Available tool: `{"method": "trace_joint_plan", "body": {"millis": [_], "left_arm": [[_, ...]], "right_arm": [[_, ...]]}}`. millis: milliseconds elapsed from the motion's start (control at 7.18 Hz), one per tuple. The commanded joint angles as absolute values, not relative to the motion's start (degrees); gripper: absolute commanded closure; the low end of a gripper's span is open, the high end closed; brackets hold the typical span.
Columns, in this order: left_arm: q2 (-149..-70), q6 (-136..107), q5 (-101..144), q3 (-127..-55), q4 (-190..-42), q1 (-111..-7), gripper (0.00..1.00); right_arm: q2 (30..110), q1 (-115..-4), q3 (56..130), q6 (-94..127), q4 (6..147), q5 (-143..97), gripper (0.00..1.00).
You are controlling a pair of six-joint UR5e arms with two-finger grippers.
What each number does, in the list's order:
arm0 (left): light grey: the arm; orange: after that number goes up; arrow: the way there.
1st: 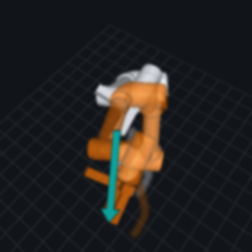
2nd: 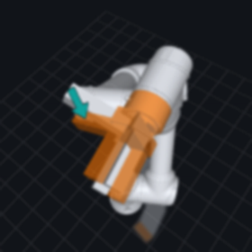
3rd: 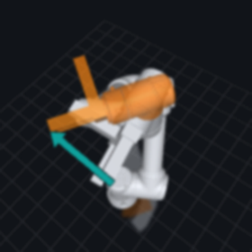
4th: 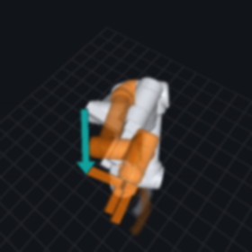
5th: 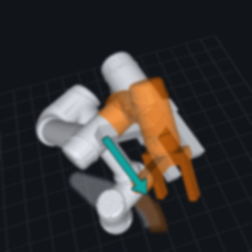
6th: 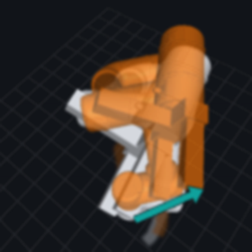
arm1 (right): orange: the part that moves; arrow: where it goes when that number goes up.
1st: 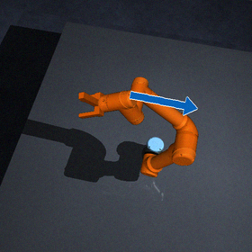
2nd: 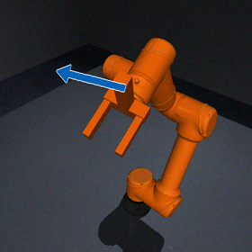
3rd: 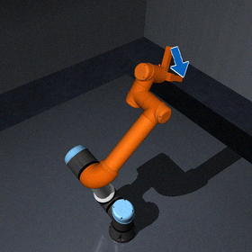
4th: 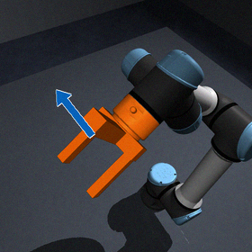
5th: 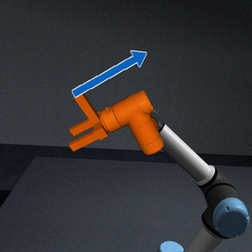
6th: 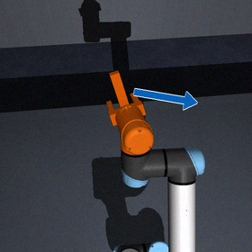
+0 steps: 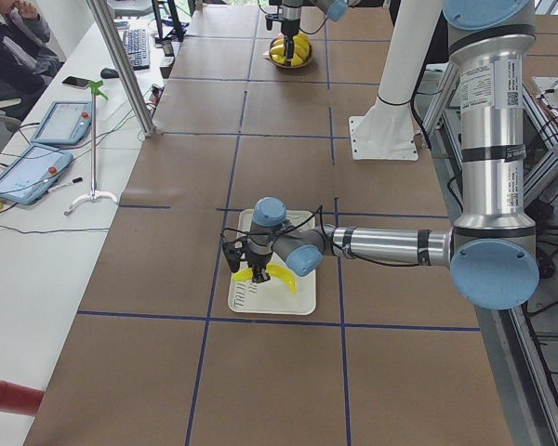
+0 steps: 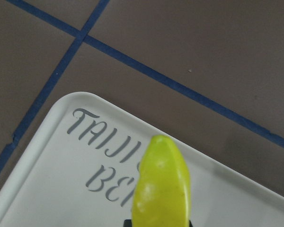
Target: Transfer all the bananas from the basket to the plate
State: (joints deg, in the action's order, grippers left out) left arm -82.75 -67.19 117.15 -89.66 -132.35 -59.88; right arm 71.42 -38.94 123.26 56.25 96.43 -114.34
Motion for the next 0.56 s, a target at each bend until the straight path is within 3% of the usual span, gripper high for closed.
{"method": "trace_joint_plan", "body": {"millis": [0,139,418], "left_arm": [[-82.18,-59.17,124.47,-89.82,-132.37,-65.61,0.00],[-82.09,-51.67,131.07,-89.39,-132.28,-72.01,0.00],[-82.35,-48.87,135.96,-90.87,-132.27,-74.97,0.00]], "right_arm": [[75.21,-39.89,125.32,53.02,96.33,-114.43,0.00],[78.02,-40.51,125.77,49.95,96.15,-114.61,0.00],[85.22,-43.75,127.87,40.82,96.15,-115.30,0.00]]}}
